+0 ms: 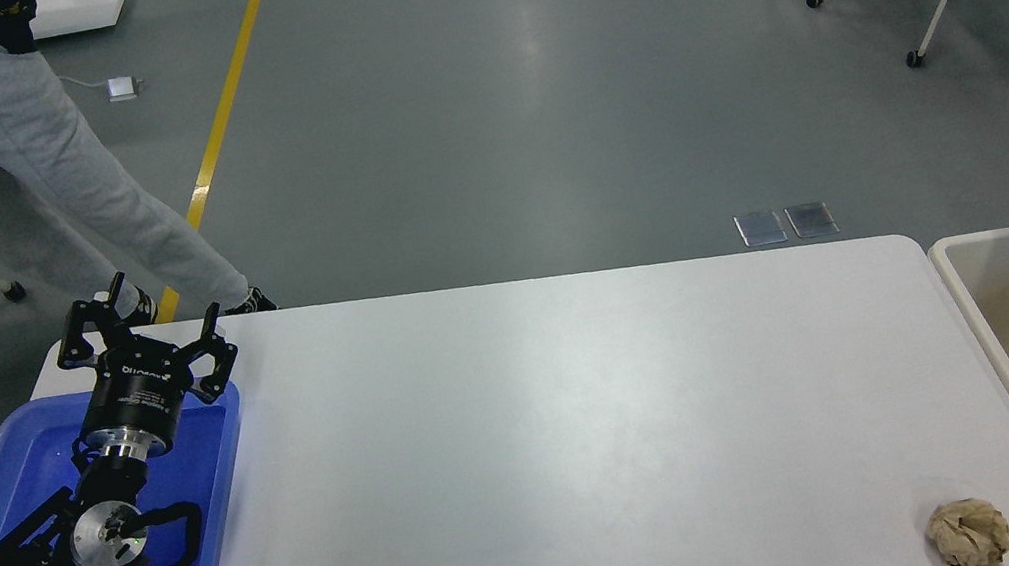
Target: Tidy desktop
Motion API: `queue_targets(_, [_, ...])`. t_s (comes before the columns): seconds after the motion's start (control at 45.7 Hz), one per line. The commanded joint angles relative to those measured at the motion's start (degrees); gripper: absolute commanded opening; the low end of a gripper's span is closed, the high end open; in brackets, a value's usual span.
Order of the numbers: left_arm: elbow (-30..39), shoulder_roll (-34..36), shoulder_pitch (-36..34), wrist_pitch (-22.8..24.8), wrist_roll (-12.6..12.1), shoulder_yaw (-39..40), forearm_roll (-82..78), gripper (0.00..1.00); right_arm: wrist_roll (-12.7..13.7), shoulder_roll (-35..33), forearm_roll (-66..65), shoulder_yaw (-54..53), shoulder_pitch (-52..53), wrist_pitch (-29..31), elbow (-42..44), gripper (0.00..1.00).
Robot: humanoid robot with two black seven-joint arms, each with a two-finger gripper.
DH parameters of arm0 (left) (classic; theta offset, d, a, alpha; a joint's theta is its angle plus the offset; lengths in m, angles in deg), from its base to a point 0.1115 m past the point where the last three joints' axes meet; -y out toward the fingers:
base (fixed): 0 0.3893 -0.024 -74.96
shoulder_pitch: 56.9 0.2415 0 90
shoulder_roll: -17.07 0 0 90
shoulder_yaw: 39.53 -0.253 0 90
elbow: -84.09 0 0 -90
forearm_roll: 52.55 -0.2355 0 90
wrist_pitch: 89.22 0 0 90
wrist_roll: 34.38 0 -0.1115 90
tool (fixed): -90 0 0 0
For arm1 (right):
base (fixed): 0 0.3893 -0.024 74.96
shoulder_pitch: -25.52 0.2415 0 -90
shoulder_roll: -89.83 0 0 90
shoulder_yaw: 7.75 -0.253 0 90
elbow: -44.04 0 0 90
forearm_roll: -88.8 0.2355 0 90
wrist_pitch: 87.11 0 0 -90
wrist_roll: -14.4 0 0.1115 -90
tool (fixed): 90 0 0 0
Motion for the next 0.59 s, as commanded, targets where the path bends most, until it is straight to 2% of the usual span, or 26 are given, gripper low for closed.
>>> queue_targets(0.0, [0.0, 0.0, 0.0, 0.0, 0.0, 0.0, 0.0, 1.00, -0.7, 11.0, 5.1, -0.4, -4.5, -0.2, 15.5, 0.00])
queue_targets(0.372, [0.0, 0.0, 0.0, 0.0, 0.0, 0.0, 0.0, 1.00, -0.6, 27.8, 5.8, -0.5, -6.7, -0.1, 39.4, 0.00])
queue_targets(0.569, [0.0, 0.0, 0.0, 0.0, 0.0, 0.0, 0.0, 1.00, -0.6, 31.8, 5.6, 0.2, -7.3, -0.2, 43.4, 0.00])
